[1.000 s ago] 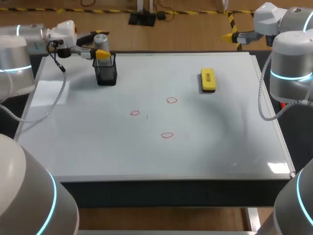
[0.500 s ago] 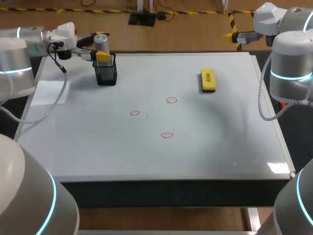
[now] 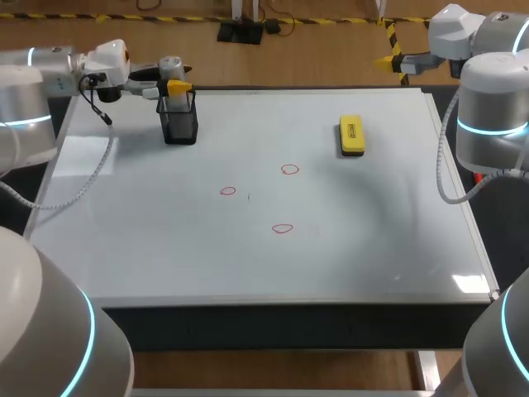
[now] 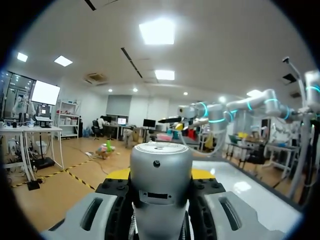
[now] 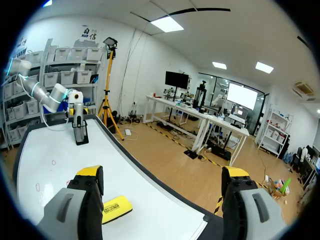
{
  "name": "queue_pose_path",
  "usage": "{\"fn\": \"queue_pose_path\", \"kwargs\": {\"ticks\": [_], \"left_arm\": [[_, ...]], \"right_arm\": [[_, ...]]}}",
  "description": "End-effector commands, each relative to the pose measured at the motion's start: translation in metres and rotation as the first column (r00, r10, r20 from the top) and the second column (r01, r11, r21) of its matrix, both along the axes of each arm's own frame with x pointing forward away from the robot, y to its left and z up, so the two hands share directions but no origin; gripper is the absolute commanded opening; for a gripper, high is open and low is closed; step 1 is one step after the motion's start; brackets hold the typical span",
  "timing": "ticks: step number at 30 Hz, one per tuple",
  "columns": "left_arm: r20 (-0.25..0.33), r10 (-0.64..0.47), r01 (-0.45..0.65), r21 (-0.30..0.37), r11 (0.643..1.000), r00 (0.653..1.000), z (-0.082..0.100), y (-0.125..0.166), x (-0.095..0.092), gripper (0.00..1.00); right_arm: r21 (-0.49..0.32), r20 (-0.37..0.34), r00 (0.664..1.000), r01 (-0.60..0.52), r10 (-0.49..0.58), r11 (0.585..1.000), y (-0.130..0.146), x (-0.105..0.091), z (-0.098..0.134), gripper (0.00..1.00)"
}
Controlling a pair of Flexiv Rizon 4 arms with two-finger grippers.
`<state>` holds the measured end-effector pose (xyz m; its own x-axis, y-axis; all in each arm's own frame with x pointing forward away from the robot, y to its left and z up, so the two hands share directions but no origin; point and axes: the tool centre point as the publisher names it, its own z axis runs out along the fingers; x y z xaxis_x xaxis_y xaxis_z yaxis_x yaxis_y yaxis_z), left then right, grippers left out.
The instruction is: Pick up the inspection probe, press it on each red-marked spot on the whiteboard one by one, put down the probe, pick up the eraser, and wipe off all the red marks.
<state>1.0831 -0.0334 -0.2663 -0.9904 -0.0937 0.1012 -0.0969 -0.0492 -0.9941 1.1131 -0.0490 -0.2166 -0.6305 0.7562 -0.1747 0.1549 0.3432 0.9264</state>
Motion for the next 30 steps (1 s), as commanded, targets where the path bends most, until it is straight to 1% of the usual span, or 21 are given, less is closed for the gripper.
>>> {"fn": "queue_pose_path", "kwargs": {"ticks": [1, 6, 11, 15, 27, 30], "left_arm": [[0.008, 0.0, 0.0, -0.001, 1.0, 1.0, 0.003, 0.001, -0.001, 0.0], [0.02, 0.004, -0.004, 0.002, 1.0, 1.0, 0.008, 0.002, -0.001, 0.0], [0.04, 0.007, -0.008, 0.011, 1.0, 0.999, 0.018, 0.002, 0.001, 0.0], [0.046, 0.008, -0.009, 0.021, 1.0, 0.999, 0.025, 0.002, 0.002, 0.0], [0.073, 0.017, -0.019, 0.033, 0.999, 0.997, 0.05, 0.006, 0.004, 0.0], [0.08, 0.021, -0.024, 0.027, 0.999, 0.997, 0.056, 0.008, 0.004, 0.0]], "right_arm": [[0.0, -0.002, 1.0, -0.002, 0.002, 1.0, -0.001, 0.001, 0.0, 1.0], [0.0, -0.002, 1.0, -0.002, 0.002, 1.0, -0.001, 0.001, 0.0, 1.0], [0.0, -0.002, 1.0, -0.002, 0.002, 1.0, -0.001, 0.001, 0.0, 1.0], [0.0, -0.002, 1.0, -0.002, 0.002, 1.0, -0.001, 0.001, 0.0, 1.0], [0.0, -0.002, 1.0, -0.002, 0.002, 1.0, -0.001, 0.001, 0.0, 1.0], [0.0, -0.002, 1.0, -0.002, 0.002, 1.0, -0.001, 0.001, 0.0, 1.0]]}}
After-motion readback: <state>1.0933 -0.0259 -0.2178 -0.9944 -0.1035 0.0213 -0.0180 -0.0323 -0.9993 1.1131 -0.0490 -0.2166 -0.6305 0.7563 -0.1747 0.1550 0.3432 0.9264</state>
